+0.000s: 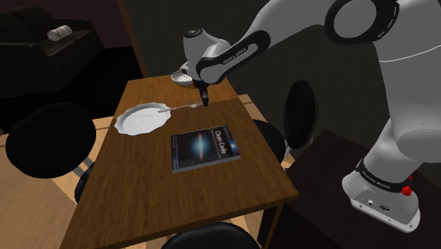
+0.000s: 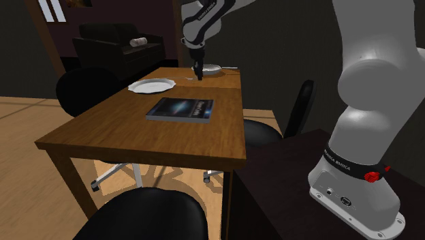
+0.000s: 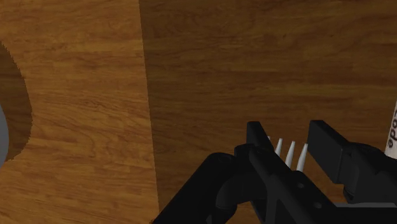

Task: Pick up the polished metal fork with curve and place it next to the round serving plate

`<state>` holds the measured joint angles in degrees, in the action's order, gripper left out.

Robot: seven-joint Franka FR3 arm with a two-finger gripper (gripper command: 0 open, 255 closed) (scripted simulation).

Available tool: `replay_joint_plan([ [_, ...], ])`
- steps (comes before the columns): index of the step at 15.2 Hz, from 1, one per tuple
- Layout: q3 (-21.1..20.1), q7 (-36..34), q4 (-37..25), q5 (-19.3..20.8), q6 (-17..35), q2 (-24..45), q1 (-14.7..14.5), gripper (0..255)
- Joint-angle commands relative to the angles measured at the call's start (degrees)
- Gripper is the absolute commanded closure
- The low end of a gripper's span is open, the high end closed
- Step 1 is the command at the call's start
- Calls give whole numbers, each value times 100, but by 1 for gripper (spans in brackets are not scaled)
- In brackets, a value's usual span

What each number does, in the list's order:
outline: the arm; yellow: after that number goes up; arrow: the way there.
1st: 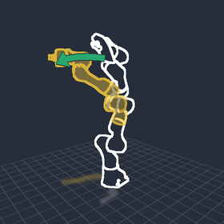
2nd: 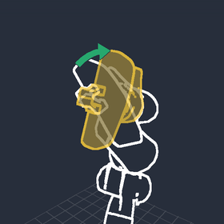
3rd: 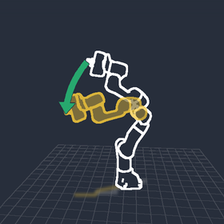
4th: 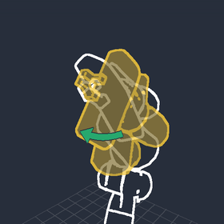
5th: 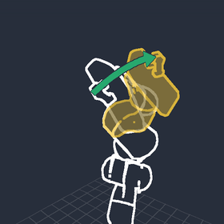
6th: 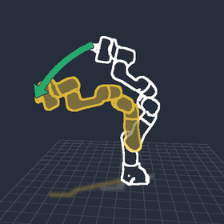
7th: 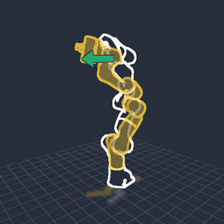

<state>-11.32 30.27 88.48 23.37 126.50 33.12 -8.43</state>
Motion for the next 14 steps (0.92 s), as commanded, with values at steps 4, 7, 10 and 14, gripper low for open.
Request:
replay_joint_plan([
  [4, 68, 258, -970, -11, -230, 692, 24, 255],
  [7, 94, 204, -911, 30, -73, 797, 16, 255],
  [10, 121, 150, -868, 71, 79, 910, 6, 255],
  [14, 161, 80, -831, 127, 273, 1073, -11, 255],
])
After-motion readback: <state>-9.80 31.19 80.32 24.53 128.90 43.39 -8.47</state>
